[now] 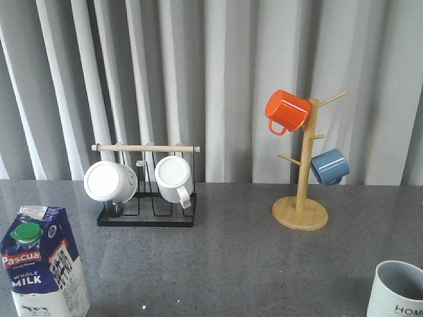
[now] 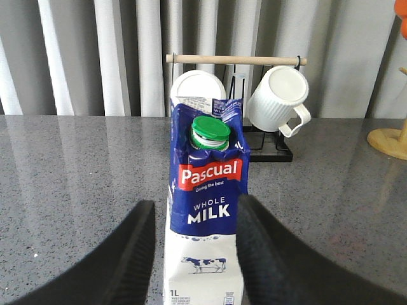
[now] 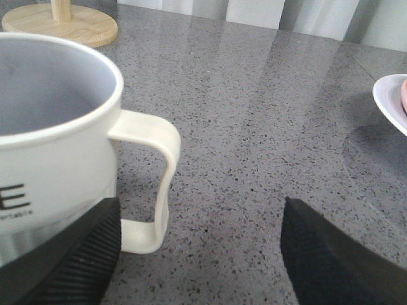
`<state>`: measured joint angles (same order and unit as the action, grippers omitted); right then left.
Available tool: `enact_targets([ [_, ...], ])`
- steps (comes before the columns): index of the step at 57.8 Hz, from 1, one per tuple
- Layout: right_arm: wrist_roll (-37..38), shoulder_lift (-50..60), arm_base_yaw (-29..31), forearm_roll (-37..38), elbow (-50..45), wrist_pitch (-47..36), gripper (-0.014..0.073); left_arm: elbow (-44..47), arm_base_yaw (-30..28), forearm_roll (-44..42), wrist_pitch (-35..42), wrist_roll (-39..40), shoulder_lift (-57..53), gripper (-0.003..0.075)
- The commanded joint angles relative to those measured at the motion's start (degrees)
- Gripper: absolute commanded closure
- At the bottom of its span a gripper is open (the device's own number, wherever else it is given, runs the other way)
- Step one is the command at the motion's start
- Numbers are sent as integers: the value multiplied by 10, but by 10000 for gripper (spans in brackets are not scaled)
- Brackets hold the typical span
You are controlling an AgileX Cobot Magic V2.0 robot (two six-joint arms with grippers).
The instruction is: Place milk next to cup
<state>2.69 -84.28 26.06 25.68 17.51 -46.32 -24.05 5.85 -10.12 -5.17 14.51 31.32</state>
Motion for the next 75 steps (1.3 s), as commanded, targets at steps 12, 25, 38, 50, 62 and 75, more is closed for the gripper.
enact_targets([
  [12, -3, -18, 4, -1, 33, -56, 89, -22, -1, 4, 42, 2, 6, 413],
  [25, 31, -50, 4, 13, 54, -67, 97, -22, -1, 4, 42, 2, 6, 413],
  [38, 60, -72, 4, 38, 86, -67, 309, -22, -1, 4, 42, 2, 6, 413],
  [50, 85, -74, -12, 41, 86, -70, 606, -22, -1, 4, 42, 2, 6, 413],
  [62, 88, -59, -77, 10, 86, -78, 600, -22, -1, 4, 42, 2, 6, 413],
  [75, 74, -19, -210, -125, 86, -48, 599, -22, -1, 4, 42, 2, 6, 413],
])
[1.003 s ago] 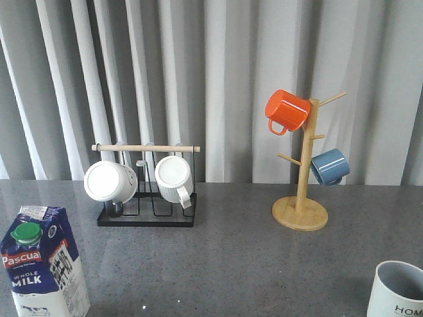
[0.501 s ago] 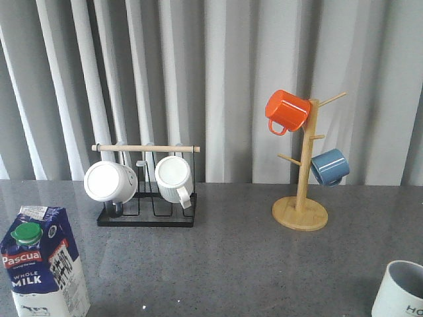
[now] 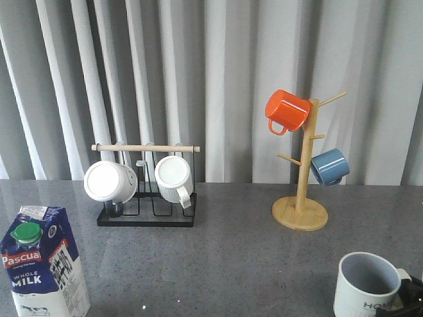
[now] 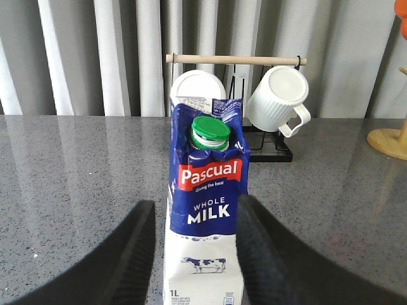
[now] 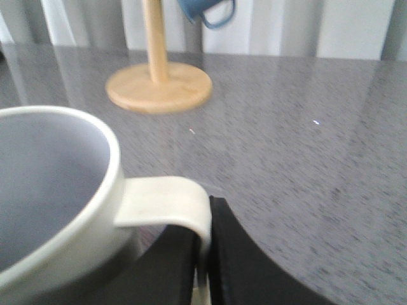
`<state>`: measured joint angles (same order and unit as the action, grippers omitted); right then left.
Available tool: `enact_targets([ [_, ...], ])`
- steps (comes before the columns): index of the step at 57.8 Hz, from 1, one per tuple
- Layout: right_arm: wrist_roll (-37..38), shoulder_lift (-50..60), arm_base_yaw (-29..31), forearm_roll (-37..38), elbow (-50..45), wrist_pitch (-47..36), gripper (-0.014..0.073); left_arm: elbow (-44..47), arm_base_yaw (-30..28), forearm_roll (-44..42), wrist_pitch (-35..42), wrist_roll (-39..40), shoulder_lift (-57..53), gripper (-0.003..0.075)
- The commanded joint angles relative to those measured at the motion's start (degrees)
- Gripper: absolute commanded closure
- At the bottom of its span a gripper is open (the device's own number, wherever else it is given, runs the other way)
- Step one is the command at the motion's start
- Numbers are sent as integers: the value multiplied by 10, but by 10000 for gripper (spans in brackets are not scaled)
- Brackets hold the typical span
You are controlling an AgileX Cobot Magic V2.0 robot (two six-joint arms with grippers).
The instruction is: Place milk next to cup
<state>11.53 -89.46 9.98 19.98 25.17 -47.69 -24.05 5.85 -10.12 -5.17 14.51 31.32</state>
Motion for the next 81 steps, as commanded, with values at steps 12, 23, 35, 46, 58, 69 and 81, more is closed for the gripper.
enact_targets([
  [12, -112, 27, -209, -279, 15, -31, 599, -22, -1, 4, 42, 2, 6, 413],
  [23, -205, 3, -292, -379, 38, -52, 596, -22, -1, 4, 42, 2, 6, 413],
  [35, -226, -31, -304, -398, 52, -74, 594, -22, -1, 4, 42, 2, 6, 413],
  [46, -210, -62, -305, -412, 71, -74, 589, -22, -1, 4, 42, 2, 6, 413],
  [58, -129, -74, -305, -419, 80, -86, 587, -22, -1, 4, 42, 2, 6, 413],
  [69, -145, -76, -333, -438, 85, -85, 587, -22, -1, 4, 42, 2, 6, 413],
  [81, -159, -100, -359, -468, 97, -82, 587, -22, -1, 4, 41, 2, 6, 413],
])
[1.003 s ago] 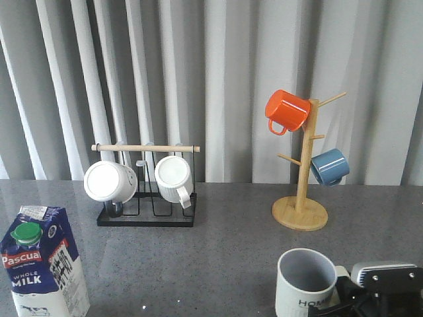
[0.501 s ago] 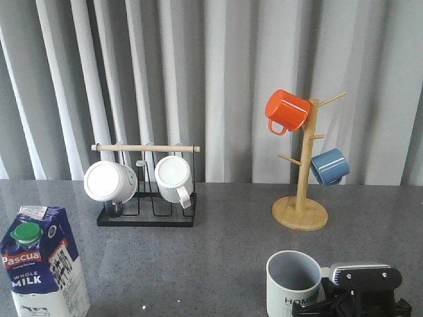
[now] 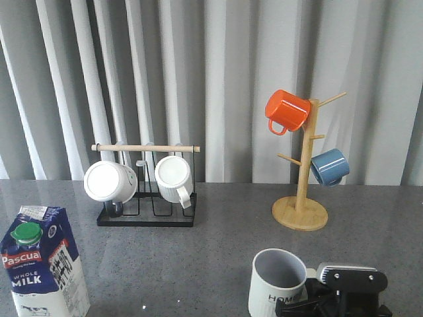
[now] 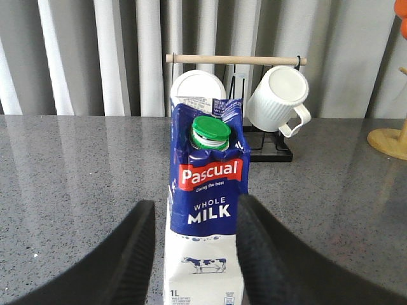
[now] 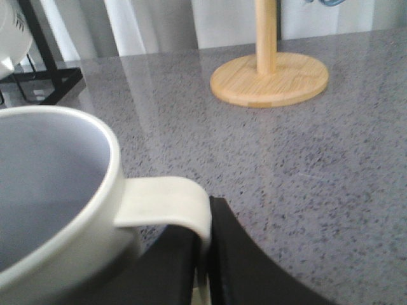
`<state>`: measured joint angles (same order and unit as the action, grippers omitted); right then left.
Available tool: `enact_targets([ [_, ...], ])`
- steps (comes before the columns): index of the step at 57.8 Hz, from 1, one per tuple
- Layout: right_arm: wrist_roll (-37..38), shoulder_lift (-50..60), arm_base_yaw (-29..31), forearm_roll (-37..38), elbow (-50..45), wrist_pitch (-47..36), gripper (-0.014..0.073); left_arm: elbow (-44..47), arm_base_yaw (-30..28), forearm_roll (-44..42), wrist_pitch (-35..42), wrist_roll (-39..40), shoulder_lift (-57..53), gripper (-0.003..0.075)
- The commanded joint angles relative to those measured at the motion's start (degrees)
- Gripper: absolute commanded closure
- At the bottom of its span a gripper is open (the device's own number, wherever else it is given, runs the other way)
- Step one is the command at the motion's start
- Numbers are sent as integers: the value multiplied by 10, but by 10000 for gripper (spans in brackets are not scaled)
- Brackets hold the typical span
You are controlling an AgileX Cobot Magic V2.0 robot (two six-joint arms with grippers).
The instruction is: Place milk next to cup
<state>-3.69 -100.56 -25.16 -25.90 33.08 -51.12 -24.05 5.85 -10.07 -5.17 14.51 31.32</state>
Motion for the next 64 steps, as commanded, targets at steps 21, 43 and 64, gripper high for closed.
enact_targets([
  [21, -22, -3, -21, -28, 24, -40, 572, -22, -1, 3, 41, 2, 6, 413],
  [43, -47, 16, -27, -13, 2, -45, 421, -22, -1, 3, 41, 2, 6, 413],
  [64, -51, 75, -27, 34, -53, -45, 385, -22, -1, 3, 41, 2, 6, 413],
])
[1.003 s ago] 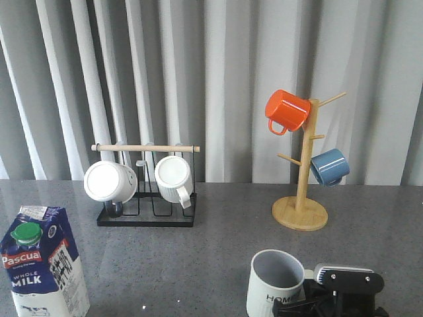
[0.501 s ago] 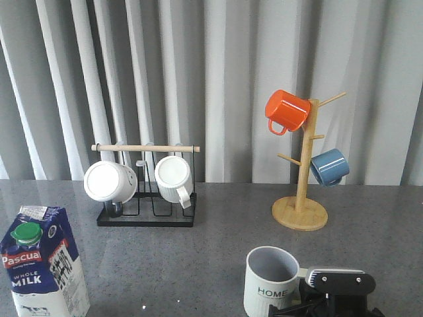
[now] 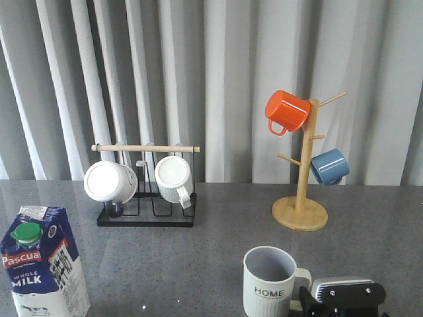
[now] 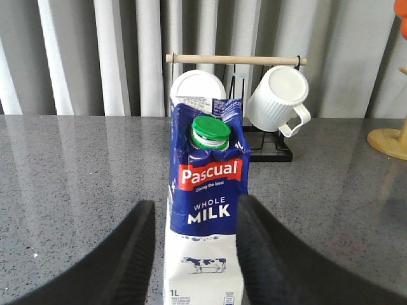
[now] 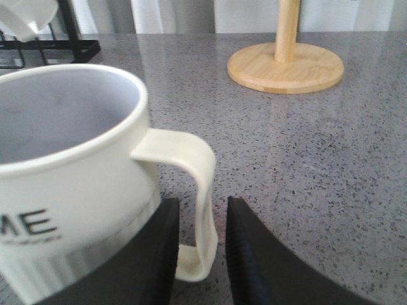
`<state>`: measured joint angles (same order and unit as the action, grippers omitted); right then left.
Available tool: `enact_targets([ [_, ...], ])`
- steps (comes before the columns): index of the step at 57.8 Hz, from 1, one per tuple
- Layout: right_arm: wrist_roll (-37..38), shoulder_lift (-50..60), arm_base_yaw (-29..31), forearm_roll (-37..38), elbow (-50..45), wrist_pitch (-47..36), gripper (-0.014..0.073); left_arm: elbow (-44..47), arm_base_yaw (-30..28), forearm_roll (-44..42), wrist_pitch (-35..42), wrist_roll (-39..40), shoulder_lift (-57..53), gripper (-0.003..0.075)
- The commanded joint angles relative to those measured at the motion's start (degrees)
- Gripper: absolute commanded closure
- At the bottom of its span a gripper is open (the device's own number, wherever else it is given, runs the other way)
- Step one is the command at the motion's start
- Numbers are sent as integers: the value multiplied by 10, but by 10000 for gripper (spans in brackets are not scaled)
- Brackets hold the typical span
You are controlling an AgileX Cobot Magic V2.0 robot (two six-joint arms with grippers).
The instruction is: Place milk next to cup
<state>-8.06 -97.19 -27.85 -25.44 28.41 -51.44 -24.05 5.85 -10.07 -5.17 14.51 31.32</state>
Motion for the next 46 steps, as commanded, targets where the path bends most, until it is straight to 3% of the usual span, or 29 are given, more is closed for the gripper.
enact_targets([
  [1, -10, 46, 0, 32, -9, -43, 384, -22, -1, 3, 41, 2, 6, 413],
  [9, -60, 92, 0, 68, -37, -29, 382, -22, -1, 3, 41, 2, 6, 413],
  [22, -124, 201, 5, 112, -43, 71, 382, -22, -1, 3, 41, 2, 6, 413],
  [31, -89, 288, 47, 173, -43, 109, 382, -22, -1, 3, 41, 2, 6, 413],
  [46, 4, 430, 176, 298, -25, 289, 379, -22, -1, 3, 41, 2, 6, 413],
])
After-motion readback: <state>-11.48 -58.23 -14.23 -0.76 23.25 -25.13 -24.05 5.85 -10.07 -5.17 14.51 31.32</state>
